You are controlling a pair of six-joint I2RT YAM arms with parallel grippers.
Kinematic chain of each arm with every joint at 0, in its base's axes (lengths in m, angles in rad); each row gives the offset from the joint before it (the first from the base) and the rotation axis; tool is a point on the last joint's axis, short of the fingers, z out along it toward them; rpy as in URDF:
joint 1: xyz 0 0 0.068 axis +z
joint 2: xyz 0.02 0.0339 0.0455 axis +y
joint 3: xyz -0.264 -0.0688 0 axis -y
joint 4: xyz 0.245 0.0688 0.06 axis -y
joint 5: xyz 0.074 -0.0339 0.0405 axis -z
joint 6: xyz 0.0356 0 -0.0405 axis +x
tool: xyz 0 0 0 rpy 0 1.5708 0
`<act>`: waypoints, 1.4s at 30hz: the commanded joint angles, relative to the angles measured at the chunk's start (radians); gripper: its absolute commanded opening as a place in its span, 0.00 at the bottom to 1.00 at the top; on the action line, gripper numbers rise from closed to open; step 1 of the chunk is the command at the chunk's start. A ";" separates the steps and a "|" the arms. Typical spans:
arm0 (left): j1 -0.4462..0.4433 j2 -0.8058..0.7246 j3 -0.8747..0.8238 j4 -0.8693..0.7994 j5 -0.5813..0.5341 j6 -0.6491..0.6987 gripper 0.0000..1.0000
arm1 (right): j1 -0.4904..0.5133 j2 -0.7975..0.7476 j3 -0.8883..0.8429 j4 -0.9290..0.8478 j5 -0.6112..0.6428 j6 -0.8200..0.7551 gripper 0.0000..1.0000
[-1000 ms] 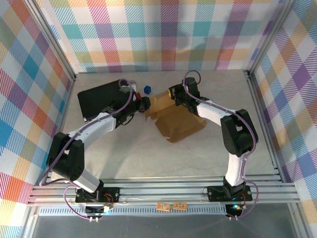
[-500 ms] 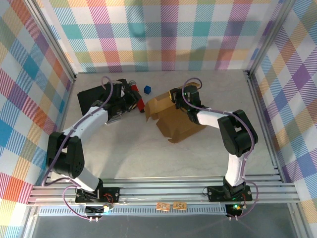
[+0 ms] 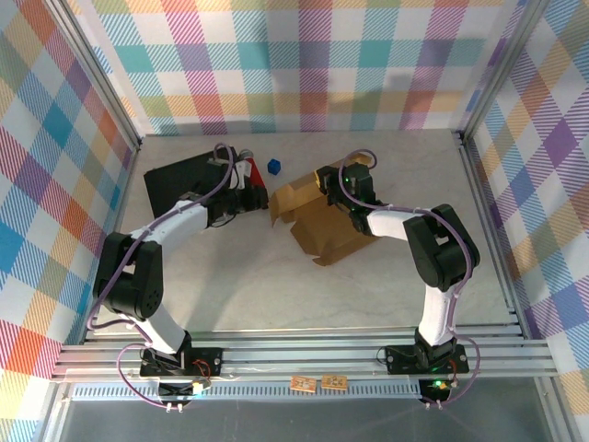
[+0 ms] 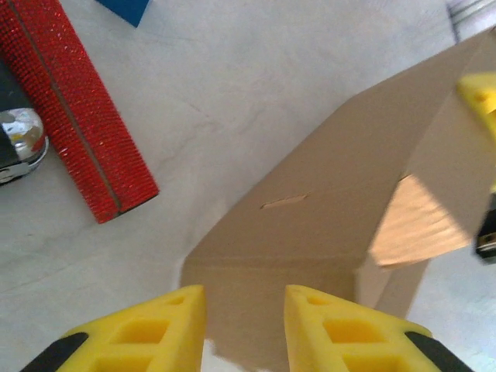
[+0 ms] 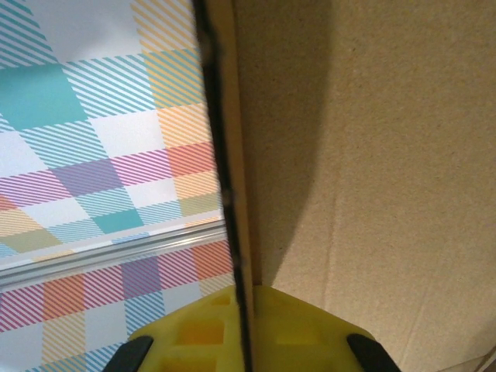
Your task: Fold the paper box
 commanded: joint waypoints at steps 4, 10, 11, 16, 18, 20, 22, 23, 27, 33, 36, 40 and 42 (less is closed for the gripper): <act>-0.018 0.067 -0.007 0.052 0.029 0.167 0.27 | 0.004 0.018 -0.067 0.064 -0.024 -0.007 0.00; -0.044 0.046 -0.069 0.119 0.073 0.183 0.28 | 0.001 0.001 -0.109 0.065 -0.031 -0.003 0.00; -0.053 0.050 -0.066 0.113 0.076 0.196 0.28 | 0.001 0.004 -0.108 0.065 -0.033 0.000 0.00; -0.091 0.081 -0.027 0.065 0.066 0.255 0.28 | -0.001 0.012 -0.088 0.047 -0.045 -0.003 0.00; -0.098 0.083 -0.022 0.067 0.064 0.266 0.28 | -0.001 0.012 -0.078 0.037 -0.050 -0.003 0.00; -0.104 0.078 -0.020 0.078 0.075 0.274 0.28 | -0.003 0.012 -0.070 0.024 -0.058 -0.004 0.00; -0.114 0.080 -0.012 0.074 0.087 0.290 0.29 | -0.004 0.012 -0.065 0.014 -0.061 -0.003 0.00; -0.121 0.081 -0.005 0.067 0.084 0.301 0.29 | -0.005 0.014 -0.063 0.012 -0.063 -0.003 0.00; -0.136 0.097 0.013 0.057 0.087 0.320 0.30 | -0.007 0.015 -0.056 0.001 -0.074 0.000 0.00; -0.166 0.102 0.026 0.073 0.089 0.321 0.29 | -0.008 0.018 -0.053 0.002 -0.075 0.004 0.00; -0.184 0.100 0.031 0.081 0.080 0.307 0.28 | -0.008 0.021 -0.054 0.007 -0.075 0.007 0.00; -0.202 0.083 0.011 0.133 0.069 0.261 0.29 | -0.008 0.023 -0.052 0.010 -0.071 0.012 0.00; -0.209 0.077 -0.003 0.161 0.061 0.233 0.29 | -0.009 0.023 -0.049 0.009 -0.070 0.015 0.00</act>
